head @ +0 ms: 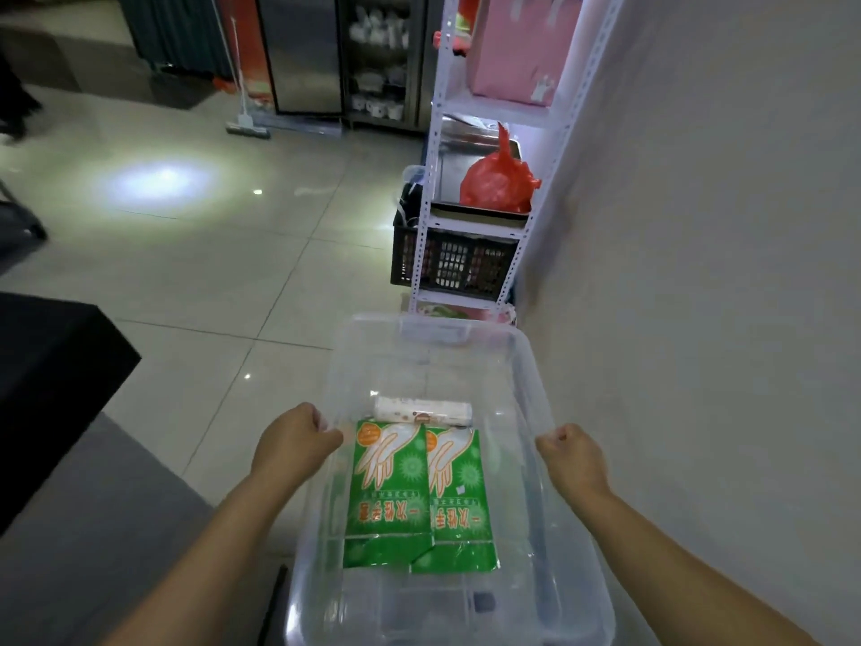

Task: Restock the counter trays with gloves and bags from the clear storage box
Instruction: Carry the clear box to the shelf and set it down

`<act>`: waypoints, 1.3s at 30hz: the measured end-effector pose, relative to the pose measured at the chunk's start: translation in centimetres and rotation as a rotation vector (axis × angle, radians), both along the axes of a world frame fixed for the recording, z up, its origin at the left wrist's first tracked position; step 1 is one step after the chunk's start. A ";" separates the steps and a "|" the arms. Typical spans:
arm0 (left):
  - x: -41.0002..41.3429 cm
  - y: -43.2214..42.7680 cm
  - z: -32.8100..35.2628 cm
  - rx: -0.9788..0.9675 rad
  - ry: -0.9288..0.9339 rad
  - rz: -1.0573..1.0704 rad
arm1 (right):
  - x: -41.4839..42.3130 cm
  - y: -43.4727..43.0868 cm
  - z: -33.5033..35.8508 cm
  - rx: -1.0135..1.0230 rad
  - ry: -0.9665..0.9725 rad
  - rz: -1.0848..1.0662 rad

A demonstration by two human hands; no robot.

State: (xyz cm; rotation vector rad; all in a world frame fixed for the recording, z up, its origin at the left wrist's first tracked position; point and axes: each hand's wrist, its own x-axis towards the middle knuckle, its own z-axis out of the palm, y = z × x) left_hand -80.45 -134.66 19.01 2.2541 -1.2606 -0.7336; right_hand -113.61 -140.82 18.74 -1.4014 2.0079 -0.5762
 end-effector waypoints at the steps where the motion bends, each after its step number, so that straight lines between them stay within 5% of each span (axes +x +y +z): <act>1: 0.1 -2.1 0.1 0.003 -0.008 0.031 | 0.1 -2.9 0.0 0.003 -0.013 0.025; 15: 10.3 -22.4 -0.4 0.040 -0.009 0.379 | 15.1 -34.3 -0.6 0.003 -0.004 0.386; 39: 43.3 -64.4 -0.3 0.066 -0.025 0.502 | 50.0 -78.4 -3.0 0.043 -0.075 0.458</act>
